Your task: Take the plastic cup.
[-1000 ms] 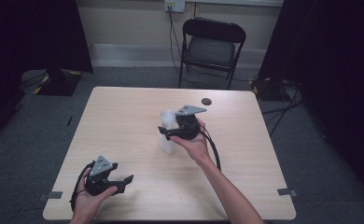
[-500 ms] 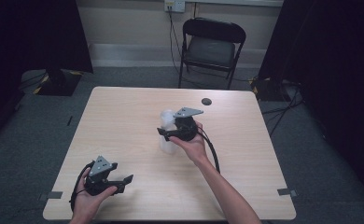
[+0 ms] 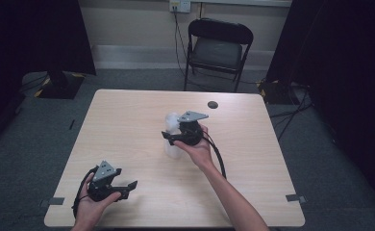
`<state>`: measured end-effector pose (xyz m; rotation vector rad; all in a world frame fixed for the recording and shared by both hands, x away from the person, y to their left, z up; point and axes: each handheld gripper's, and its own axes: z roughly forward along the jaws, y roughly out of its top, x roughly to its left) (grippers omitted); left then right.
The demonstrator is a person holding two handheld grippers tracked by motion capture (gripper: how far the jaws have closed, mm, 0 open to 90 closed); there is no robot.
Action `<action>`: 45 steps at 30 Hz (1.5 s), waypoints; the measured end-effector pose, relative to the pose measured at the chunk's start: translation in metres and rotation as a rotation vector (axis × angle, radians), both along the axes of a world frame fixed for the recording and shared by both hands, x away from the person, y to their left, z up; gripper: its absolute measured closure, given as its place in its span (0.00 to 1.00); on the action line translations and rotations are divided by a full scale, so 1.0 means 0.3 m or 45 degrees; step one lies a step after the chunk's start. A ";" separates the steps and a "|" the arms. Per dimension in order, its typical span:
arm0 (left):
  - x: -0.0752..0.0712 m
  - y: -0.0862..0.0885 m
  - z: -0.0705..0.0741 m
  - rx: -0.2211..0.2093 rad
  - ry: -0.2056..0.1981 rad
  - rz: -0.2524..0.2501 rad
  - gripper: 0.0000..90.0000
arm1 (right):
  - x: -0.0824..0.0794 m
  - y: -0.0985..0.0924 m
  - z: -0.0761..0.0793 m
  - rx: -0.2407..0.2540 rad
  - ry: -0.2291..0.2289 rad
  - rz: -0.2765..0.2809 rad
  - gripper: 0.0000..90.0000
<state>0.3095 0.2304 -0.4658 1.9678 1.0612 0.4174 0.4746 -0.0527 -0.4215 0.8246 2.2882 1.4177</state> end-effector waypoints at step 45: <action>0.005 0.000 -0.006 0.008 0.021 0.000 0.23 | 0.006 -0.016 0.085 0.079 -0.038 0.000 0.34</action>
